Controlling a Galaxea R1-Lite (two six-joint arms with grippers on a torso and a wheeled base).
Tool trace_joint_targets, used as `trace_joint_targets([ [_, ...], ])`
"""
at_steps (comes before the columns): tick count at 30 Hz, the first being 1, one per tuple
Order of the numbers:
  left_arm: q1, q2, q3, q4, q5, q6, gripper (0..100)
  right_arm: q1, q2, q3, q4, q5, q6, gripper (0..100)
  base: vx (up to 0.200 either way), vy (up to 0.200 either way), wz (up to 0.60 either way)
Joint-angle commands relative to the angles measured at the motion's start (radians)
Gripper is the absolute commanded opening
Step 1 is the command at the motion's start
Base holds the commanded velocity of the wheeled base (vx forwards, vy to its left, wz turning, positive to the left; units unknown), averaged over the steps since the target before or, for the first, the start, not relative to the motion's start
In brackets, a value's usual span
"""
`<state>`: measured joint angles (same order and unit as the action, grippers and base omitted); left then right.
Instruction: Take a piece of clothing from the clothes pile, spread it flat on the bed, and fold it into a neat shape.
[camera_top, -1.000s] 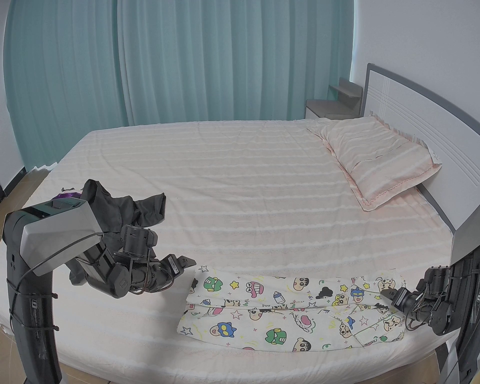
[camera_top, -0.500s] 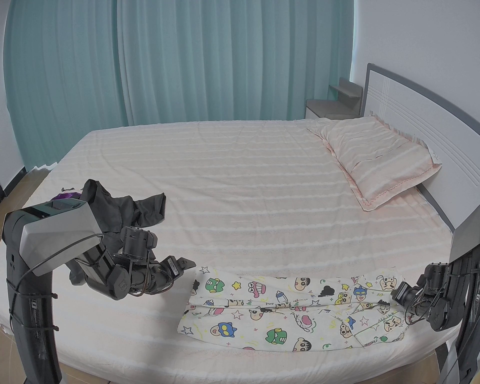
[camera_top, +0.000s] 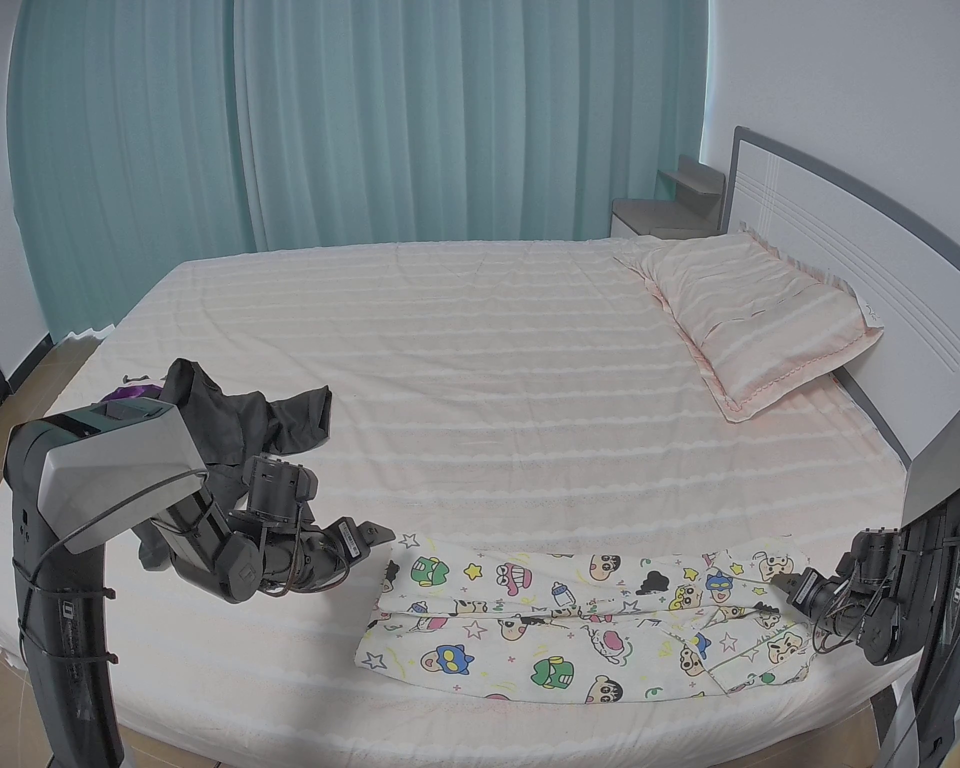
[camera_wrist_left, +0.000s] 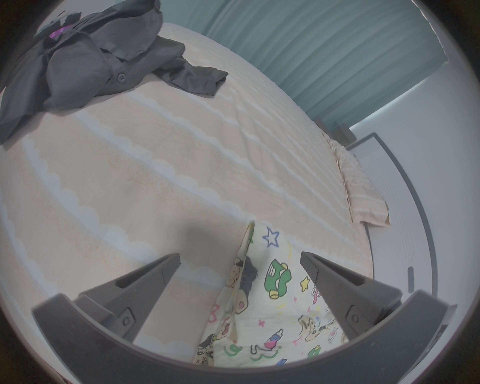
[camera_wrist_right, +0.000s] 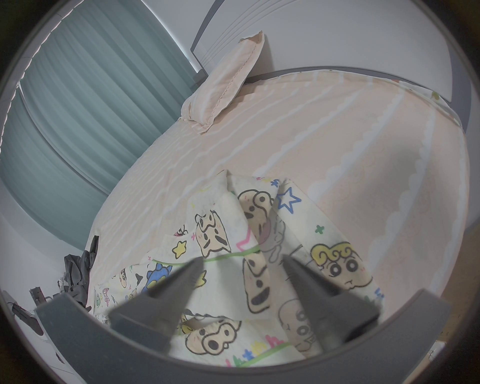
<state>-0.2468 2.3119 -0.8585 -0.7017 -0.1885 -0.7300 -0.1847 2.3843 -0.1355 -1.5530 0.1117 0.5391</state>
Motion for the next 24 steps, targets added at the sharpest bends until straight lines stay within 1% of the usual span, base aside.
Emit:
trace_joint_targets([
  [1,-0.029,-0.017,0.041,0.001,-0.002,0.08,100,-0.007,-0.05,0.024,-0.015,-0.009,-0.022,100,0.0,0.0,0.0],
  [2,-0.032,-0.017,0.047,0.002,0.0,0.103,100,-0.01,-0.06,0.027,-0.015,-0.01,-0.025,100,0.0,0.0,0.0],
  [3,-0.042,-0.017,0.062,0.001,0.0,0.152,100,-0.018,-0.085,0.034,-0.013,-0.014,-0.03,100,0.0,0.0,0.0],
  [4,-0.051,-0.019,0.07,0.001,0.0,0.173,100,-0.022,-0.103,0.039,-0.013,-0.015,-0.031,100,0.0,0.0,0.0],
  [9,-0.095,-0.012,0.079,0.004,0.003,0.219,100,-0.047,-0.181,0.051,-0.013,-0.015,-0.05,100,0.0,0.0,0.0],
  [12,-0.111,-0.008,0.079,0.007,0.008,0.267,100,-0.047,-0.209,0.059,-0.013,-0.015,-0.056,100,0.0,0.0,0.0],
  [13,-0.12,-0.002,0.078,0.014,0.009,0.3,100,-0.047,-0.226,0.062,-0.013,-0.015,-0.056,100,0.0,0.0,0.0],
  [16,-0.14,0.014,0.065,0.033,0.014,0.33,100,-0.045,-0.249,0.067,-0.013,-0.015,-0.056,100,0.0,0.0,0.0],
  [19,-0.152,0.023,0.047,0.053,0.031,0.35,100,-0.042,-0.261,0.068,-0.013,-0.015,-0.056,100,0.0,0.0,0.0],
  [22,-0.152,0.029,0.033,0.088,0.06,0.408,100,-0.041,-0.269,0.07,-0.013,-0.014,-0.056,100,0.0,0.0,0.0],
  [24,-0.152,0.034,0.022,0.107,0.072,0.422,100,-0.039,-0.27,0.07,-0.013,-0.014,-0.056,100,0.0,0.0,0.0],
])
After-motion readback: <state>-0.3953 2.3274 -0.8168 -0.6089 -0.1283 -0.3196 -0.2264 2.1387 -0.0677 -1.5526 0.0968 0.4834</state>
